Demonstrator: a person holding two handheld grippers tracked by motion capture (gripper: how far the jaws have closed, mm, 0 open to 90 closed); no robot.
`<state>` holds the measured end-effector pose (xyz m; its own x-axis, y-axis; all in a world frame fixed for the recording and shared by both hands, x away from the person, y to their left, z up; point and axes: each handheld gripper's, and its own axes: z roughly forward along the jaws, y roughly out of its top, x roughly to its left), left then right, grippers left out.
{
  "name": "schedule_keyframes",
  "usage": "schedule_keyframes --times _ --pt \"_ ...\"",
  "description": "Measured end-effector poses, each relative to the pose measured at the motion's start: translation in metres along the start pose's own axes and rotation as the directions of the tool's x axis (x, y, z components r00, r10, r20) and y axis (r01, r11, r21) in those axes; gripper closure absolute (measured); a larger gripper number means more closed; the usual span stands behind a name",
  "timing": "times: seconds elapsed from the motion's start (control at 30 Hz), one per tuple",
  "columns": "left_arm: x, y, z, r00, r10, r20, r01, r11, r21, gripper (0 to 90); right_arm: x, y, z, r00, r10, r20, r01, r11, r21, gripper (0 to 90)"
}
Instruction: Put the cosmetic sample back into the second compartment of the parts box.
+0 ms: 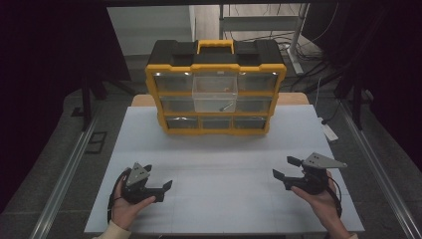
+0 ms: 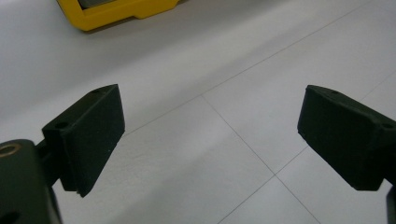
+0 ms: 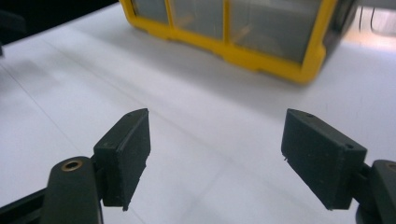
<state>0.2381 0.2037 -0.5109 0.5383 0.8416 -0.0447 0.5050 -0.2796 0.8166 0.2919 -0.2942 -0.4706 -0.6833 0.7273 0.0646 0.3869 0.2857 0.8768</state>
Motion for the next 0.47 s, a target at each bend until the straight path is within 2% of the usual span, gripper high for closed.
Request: schedule_keyframes --times 0.17,0.47 --pt "0.0004 -0.0003 0.0010 1.0000 0.007 -0.002 -0.007 1.0000 0.004 7.9 -0.0060 -0.0087 0.0062 1.0000 0.004 0.005 -0.004 1.000 0.024 23.7" --pt "0.0027 0.0001 0.0005 1.0000 -0.004 0.002 0.004 1.0000 0.000 7.9 -0.0076 -0.0099 0.0072 1.0000 -0.001 0.000 0.001 1.000 0.021 24.0"
